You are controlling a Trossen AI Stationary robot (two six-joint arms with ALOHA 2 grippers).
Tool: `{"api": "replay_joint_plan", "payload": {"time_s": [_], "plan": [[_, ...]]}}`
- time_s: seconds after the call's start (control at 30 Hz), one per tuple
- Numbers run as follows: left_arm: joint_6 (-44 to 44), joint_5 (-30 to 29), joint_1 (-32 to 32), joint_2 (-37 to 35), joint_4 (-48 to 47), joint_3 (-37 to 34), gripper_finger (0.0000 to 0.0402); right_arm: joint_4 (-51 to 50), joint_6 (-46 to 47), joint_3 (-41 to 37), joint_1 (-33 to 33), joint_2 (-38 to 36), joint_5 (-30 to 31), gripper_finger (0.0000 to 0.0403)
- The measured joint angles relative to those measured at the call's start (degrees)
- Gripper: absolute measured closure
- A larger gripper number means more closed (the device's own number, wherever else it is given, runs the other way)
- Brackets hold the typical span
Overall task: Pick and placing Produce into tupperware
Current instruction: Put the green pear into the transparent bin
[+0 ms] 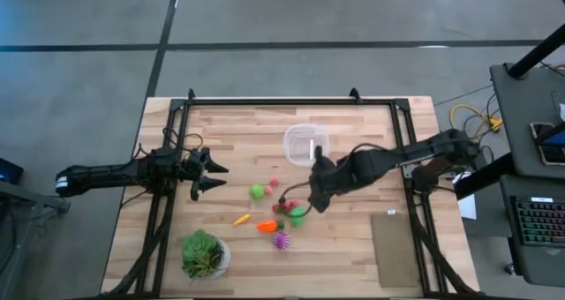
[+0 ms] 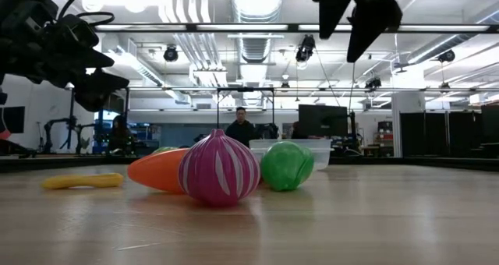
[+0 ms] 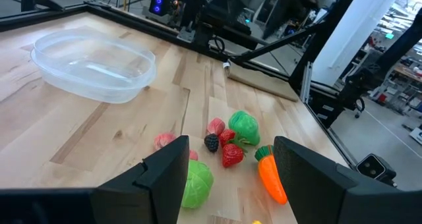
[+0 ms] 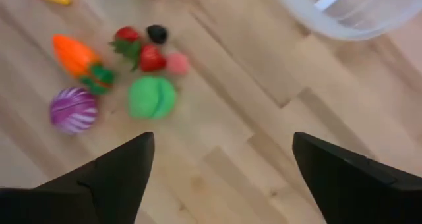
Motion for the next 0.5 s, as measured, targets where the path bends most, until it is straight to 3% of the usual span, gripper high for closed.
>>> {"api": "replay_joint_plan", "payload": {"time_s": [0.27, 0.5], "plan": [[-0.01, 0.0, 0.0, 0.0, 0.0, 0.0, 0.0194, 8.2, 10.77, 0.37, 5.5, 5.36, -1.84, 0.0033], [-0.02, 0.0, 0.0, -0.05, 0.02, 0.0, 0.0194, 10.43, 21.49, 0.39, 5.81, 13.68, -4.19, 0.0033]]}}
